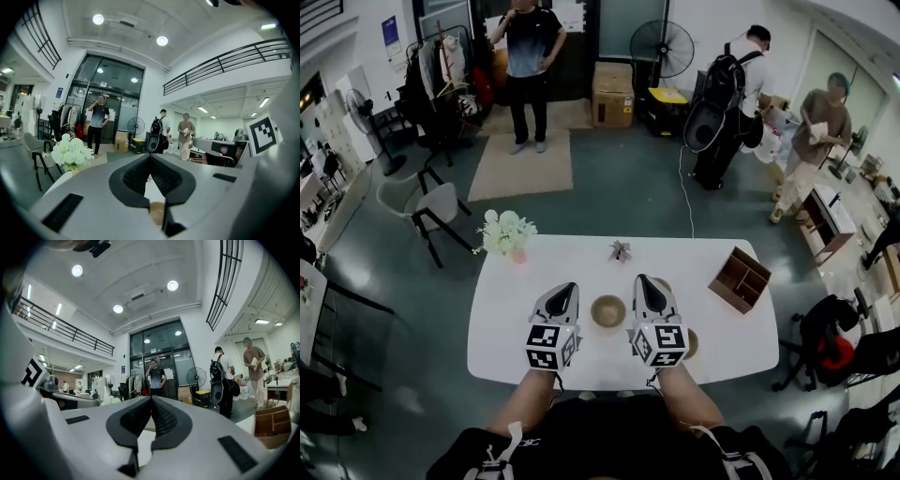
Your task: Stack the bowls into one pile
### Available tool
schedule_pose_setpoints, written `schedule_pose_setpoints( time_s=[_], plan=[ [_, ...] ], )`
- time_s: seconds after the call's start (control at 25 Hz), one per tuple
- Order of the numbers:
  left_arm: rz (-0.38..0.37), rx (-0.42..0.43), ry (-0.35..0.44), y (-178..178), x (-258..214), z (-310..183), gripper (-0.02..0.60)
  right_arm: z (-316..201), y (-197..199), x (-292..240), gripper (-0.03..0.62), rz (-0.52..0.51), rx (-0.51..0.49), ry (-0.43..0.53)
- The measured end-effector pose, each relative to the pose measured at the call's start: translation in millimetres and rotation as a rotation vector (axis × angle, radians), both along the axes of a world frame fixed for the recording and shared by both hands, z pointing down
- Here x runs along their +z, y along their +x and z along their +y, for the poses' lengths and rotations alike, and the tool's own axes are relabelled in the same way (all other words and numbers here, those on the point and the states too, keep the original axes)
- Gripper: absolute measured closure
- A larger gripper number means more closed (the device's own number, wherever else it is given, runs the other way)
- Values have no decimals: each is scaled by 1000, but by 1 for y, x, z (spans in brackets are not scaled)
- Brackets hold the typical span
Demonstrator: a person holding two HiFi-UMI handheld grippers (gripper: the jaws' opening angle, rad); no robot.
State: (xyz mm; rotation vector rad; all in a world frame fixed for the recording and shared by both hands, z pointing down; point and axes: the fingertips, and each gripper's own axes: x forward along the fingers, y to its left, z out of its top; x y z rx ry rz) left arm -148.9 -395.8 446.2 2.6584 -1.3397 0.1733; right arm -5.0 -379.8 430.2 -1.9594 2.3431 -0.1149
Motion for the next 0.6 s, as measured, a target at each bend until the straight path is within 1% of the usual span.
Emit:
schedule_pose_setpoints(
  time_s=[0.12,0.16,0.24,0.32,0.48,0.6],
  plan=[
    [0,-30,5,7,-3,-1,571,-10,1,-3,579,14,-66,1],
    [-1,-39,13,9,-5,-1,571,-13,0,-3,569,16,-99,3],
    [-6,-56,26,11,-6,-3,571,-19,-6,-2,474,19,-169,-2],
    [-2,-79,28,11,-7,-4,571,-24,-13,6,423,36,-226,-26],
    [2,-127,20,1,-2,0,571,-29,-36,37,353,112,-343,-116],
    [9,-158,6,-5,5,5,571,-24,-53,63,339,174,-422,-186]
  ],
)
